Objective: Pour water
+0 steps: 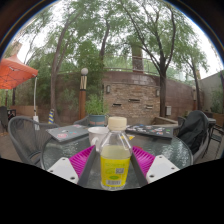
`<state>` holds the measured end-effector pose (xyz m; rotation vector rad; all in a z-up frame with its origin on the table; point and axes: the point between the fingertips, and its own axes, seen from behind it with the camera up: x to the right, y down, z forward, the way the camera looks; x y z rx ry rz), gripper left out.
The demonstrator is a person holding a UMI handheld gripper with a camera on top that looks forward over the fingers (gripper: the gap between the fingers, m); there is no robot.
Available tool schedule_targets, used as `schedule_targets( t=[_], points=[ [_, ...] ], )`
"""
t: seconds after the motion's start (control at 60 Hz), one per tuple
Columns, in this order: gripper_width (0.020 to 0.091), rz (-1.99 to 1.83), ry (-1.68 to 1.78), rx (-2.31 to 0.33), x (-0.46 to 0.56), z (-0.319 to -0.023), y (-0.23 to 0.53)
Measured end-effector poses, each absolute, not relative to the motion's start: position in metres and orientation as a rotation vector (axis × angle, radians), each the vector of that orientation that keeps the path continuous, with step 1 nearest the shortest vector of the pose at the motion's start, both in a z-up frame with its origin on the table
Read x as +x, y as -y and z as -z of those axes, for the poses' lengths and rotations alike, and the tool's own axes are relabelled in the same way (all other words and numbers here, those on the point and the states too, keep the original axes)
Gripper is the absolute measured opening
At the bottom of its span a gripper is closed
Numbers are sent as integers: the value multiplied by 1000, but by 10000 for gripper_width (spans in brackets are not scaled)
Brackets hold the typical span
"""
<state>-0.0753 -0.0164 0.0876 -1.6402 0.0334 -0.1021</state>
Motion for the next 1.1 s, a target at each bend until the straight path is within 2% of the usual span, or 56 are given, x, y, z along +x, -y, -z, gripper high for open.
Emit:
schedule_targets(
  t=[0.033,0.05,0.067,0.167,0.267,0.35,0.433,0.583,0.683,0.767,0.9,1.1],
  points=[
    [612,97,-48,-1659,-77,-81,12],
    [524,97,-64,-1666,-75,-79,11],
    [486,96,-82,-1669,-73,-79,10],
    [464,46,-169,-1620,-70,-83,14],
    [370,29,-157,-1619,-74,-80,16],
    [368,31,-82,-1650,-69,-87,15],
    [367,149,14,-1625,-45,-116,3],
    [366,701,529,-1516,2,-186,-60],
    [367,1139,960,-1296,3,-216,-116],
    [366,1430,1319,-1081,-8,-215,-144],
    [365,1664,1668,-821,-17,-197,-176],
    [367,1797,1830,-597,-37,-192,-186]
  ],
)
